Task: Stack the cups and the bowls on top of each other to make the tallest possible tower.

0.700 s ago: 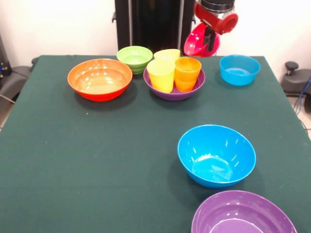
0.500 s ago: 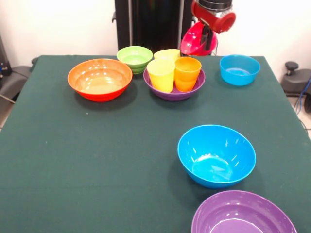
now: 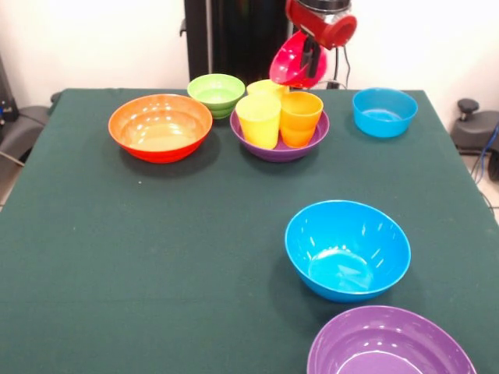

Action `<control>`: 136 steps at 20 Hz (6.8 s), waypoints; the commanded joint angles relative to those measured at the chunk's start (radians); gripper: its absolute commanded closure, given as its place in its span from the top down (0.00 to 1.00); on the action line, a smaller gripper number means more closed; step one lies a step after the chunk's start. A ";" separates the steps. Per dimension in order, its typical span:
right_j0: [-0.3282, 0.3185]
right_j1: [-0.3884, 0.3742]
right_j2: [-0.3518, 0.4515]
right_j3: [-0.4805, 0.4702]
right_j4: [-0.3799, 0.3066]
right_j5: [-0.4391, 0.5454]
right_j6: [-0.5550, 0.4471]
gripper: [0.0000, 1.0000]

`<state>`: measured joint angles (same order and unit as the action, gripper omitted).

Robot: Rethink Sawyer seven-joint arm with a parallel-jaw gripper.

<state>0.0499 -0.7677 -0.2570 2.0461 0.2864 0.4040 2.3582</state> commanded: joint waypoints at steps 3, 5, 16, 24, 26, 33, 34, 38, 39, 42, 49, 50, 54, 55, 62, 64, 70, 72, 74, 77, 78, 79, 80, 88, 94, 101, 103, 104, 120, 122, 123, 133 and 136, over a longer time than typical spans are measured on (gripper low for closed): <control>-0.075 -0.040 0.057 -0.032 -0.097 0.122 -0.047 0.00; -0.080 -0.045 0.056 -0.038 -0.110 0.128 -0.044 0.00; -0.034 0.012 0.047 -0.098 -0.132 0.075 0.039 0.00; -0.021 0.047 0.048 -0.130 -0.127 0.051 0.057 0.00; -0.027 0.053 0.051 -0.127 -0.129 0.037 0.052 0.00; -0.061 0.066 0.067 -0.124 -0.137 0.010 0.024 0.00; -0.061 0.069 0.066 -0.124 -0.140 0.007 0.023 0.00; -0.079 0.066 0.083 -0.096 -0.140 -0.014 0.013 0.00; -0.084 0.061 0.087 -0.085 -0.141 -0.020 0.010 0.00; -0.088 0.056 0.085 -0.073 -0.146 -0.028 0.010 0.00; -0.086 0.054 0.090 -0.064 -0.142 -0.014 0.020 1.00; -0.081 0.055 0.085 -0.066 -0.144 -0.010 0.022 1.00; -0.083 0.054 0.086 -0.066 -0.144 -0.008 0.019 1.00; -0.084 0.054 0.088 -0.066 -0.144 -0.006 0.019 1.00; -0.067 0.069 0.071 -0.083 -0.149 -0.021 0.032 1.00; -0.070 0.063 0.071 -0.084 -0.150 -0.012 0.026 1.00; -0.075 0.022 0.061 -0.070 -0.159 0.025 0.016 1.00; -0.076 0.015 0.060 -0.072 -0.162 0.039 0.017 1.00; -0.078 0.008 0.058 -0.076 -0.166 0.053 0.015 1.00; -0.084 0.005 0.060 -0.078 -0.170 0.057 0.010 1.00; -0.082 0.004 0.060 -0.077 -0.171 0.060 0.013 1.00; -0.083 0.001 0.059 -0.077 -0.172 0.065 0.012 1.00; -0.083 -0.003 0.058 -0.078 -0.173 0.070 0.012 1.00; -0.123 -0.011 0.053 -0.143 -0.211 0.136 -0.055 1.00; -0.231 0.049 0.095 -0.251 -0.288 0.160 -0.164 1.00; -0.345 0.115 0.174 -0.383 -0.399 0.200 -0.247 1.00; -0.372 0.149 0.195 -0.425 -0.435 0.198 -0.264 1.00; -0.386 0.163 0.206 -0.447 -0.452 0.197 -0.278 1.00; -0.467 0.316 0.314 -0.520 -0.616 0.084 -0.194 1.00; -0.462 0.333 0.311 -0.521 -0.631 0.054 -0.167 1.00; -0.462 0.338 0.312 -0.522 -0.637 0.046 -0.159 1.00; -0.450 0.322 0.302 -0.498 -0.650 0.084 -0.114 1.00; -0.449 0.299 0.298 -0.481 -0.645 0.111 -0.119 1.00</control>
<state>-0.4146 -0.4474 -0.0518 1.5691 -0.2957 0.5067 2.3440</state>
